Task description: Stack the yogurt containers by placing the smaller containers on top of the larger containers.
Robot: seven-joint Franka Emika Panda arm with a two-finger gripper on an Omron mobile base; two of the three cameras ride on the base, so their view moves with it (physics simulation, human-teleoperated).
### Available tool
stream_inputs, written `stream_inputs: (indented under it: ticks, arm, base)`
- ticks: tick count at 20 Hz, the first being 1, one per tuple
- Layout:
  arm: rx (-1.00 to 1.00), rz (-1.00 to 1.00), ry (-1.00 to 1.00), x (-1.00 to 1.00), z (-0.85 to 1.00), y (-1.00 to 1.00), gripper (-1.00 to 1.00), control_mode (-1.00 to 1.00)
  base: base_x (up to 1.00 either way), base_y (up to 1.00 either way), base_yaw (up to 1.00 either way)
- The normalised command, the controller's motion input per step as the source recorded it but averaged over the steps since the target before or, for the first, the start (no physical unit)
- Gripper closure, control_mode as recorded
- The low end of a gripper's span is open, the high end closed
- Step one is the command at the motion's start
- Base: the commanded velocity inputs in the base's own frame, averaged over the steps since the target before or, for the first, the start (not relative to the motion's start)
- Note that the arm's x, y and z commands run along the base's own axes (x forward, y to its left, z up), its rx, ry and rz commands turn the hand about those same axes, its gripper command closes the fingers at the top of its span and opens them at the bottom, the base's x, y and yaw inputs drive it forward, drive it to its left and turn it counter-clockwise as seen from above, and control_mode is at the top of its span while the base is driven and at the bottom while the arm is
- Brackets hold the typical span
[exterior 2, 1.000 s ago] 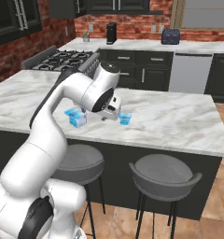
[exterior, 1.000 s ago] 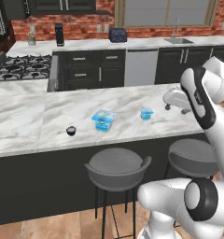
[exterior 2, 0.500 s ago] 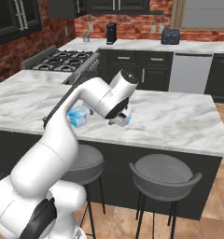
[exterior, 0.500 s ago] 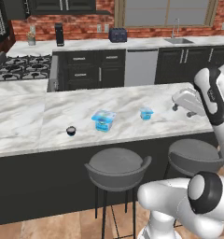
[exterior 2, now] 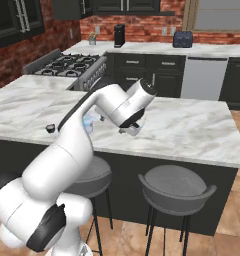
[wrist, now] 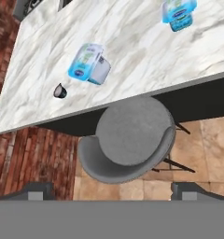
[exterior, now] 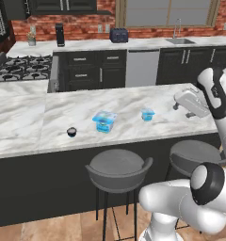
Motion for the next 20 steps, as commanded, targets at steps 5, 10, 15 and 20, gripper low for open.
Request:
stream_inputs:
  ticks: [5,10,15,20]
  arm:
    - [0.01,0.00,0.01,0.32,-0.14,0.00,-1.00,-1.00]
    - [0.00,0.00,0.01,0.32,-0.19,0.00,-1.00,-1.00]
    - [0.01,0.00,0.02,0.29,-0.23,0.00,-1.00,-1.00]
    - [0.03,0.00,0.03,0.24,-0.24,0.00,-1.00,-1.00]
  base:
    - [0.00,0.00,0.00]
    - [0.00,0.00,0.00]
    - [0.00,0.00,0.00]
    - [0.00,0.00,0.00]
